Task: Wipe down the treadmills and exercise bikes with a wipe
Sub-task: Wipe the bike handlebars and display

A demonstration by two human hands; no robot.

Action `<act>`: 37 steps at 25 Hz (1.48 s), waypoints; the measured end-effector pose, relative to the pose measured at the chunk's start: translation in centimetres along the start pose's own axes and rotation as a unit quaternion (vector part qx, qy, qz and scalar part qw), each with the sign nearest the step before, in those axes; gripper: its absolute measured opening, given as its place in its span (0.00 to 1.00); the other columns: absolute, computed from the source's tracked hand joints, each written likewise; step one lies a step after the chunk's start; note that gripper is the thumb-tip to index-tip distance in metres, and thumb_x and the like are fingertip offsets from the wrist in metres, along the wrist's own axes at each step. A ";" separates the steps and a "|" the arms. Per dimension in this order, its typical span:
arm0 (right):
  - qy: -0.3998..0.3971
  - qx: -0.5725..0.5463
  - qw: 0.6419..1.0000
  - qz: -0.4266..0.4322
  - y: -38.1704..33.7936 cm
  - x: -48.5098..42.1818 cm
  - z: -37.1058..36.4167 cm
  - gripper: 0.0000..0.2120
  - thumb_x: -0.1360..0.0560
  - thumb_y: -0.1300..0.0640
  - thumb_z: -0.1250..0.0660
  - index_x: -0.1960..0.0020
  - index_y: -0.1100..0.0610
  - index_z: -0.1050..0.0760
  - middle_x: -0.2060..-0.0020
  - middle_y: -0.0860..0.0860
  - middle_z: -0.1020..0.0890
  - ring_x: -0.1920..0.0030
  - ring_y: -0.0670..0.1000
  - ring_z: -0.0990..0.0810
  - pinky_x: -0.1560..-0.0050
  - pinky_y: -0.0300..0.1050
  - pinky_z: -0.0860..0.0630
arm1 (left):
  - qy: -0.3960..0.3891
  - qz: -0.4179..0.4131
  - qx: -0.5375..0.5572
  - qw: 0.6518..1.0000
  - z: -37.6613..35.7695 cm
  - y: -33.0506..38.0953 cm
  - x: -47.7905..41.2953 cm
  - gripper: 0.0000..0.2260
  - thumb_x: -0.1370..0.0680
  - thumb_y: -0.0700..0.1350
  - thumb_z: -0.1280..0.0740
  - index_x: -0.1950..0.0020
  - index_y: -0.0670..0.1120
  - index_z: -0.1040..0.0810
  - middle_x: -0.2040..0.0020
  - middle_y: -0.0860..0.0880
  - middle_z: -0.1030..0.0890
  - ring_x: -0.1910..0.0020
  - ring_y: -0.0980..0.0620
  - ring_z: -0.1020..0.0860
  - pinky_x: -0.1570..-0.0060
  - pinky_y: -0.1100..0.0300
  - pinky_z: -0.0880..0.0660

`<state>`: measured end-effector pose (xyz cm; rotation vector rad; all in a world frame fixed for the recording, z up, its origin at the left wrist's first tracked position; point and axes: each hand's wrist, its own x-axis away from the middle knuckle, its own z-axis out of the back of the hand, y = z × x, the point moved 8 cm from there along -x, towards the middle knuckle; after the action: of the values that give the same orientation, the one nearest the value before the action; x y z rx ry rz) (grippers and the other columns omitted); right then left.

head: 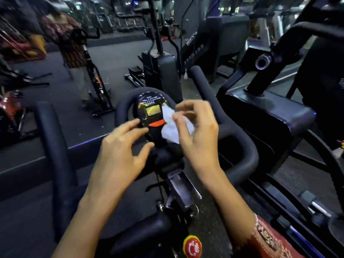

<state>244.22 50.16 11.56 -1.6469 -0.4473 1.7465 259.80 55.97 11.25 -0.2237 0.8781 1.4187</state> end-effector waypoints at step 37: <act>-0.178 0.140 0.973 0.033 1.7 -1.8 -9.3 0.24 0.18 0.50 0.52 0.24 0.58 0.41 0.24 0.56 0.41 0.23 0.56 0.48 0.25 0.49 0.50 | -0.031 0.041 0.071 0.996 -3.2 -6.4 0.2 0.33 0.25 0.40 0.30 0.24 0.41 0.42 0.25 0.49 0.44 0.25 0.49 0.45 0.28 0.67 0.51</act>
<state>252.73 45.86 10.44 -1.1659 -0.2909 2.0590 264.42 52.93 6.65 -0.0355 0.9413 1.4252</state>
